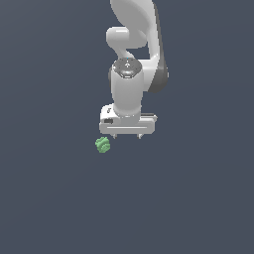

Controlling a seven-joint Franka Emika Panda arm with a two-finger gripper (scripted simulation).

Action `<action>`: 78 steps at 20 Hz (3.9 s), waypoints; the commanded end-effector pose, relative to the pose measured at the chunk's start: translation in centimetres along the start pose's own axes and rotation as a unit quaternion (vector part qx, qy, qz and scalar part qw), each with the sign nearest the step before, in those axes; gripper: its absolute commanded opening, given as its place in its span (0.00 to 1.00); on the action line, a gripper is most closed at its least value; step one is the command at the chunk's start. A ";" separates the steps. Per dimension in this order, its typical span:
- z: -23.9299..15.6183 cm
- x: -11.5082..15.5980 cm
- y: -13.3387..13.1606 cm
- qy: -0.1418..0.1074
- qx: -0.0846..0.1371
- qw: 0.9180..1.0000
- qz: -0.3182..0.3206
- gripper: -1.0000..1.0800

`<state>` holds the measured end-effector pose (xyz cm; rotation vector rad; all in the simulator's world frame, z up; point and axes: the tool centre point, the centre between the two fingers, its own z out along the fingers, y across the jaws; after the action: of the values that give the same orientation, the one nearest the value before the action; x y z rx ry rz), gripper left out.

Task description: Pick up the object and move it to a goal position.

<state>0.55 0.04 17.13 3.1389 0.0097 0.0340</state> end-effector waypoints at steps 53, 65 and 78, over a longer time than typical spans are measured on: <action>7.9 -4.4 12.3 -0.010 -0.004 0.900 0.435 0.96; 11.8 -4.6 12.3 -0.010 -0.004 0.900 0.435 0.96; 12.9 -4.5 12.3 -0.010 -0.004 0.900 0.435 0.00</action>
<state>-3.54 -12.24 4.29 2.8340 -1.3574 0.0012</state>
